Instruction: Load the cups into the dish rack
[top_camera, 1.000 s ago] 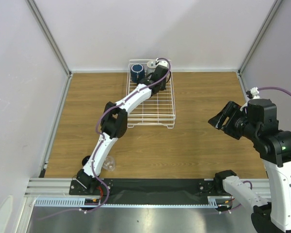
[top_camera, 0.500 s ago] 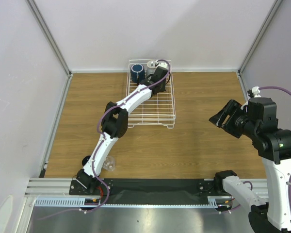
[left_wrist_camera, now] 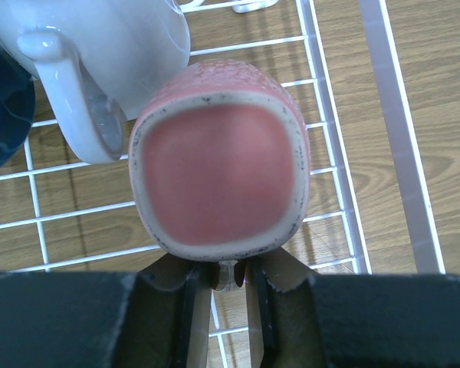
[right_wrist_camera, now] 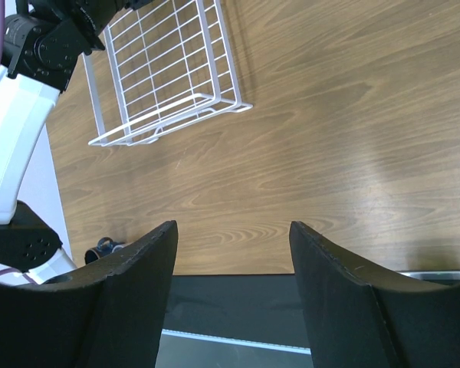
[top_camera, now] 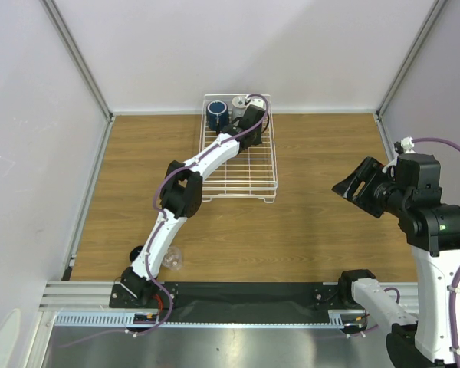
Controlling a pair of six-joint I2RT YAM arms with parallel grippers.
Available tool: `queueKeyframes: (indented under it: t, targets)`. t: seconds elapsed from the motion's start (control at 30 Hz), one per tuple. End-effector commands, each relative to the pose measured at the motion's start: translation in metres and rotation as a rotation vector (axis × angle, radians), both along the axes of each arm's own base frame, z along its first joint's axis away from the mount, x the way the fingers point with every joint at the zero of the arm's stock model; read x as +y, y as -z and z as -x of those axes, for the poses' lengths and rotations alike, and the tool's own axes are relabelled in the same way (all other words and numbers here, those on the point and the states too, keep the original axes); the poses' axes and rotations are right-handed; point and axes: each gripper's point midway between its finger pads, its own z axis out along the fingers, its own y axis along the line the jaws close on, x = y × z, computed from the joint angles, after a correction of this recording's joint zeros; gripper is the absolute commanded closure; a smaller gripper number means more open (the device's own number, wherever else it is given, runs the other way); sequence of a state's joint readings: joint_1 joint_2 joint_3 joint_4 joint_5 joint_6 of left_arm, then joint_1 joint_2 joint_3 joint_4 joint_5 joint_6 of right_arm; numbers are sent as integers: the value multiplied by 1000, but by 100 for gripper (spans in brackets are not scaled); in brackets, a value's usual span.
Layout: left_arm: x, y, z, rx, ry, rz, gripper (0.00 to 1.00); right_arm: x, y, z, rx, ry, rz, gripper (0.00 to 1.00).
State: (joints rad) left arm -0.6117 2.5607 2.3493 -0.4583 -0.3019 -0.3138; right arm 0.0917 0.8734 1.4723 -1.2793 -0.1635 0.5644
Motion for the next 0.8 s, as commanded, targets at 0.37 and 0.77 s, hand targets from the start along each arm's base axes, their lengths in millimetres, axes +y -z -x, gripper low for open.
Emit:
queueKeyframes:
  t: [0.37, 0.77]
  targets:
    - [-4, -41, -15, -85, -7, 71, 65, -2, -6, -6, -40, -28, -7, 34]
    - [-5, -56, -5, -99, 40, 88, 41, -7, -8, -10, -47, -43, -5, 34]
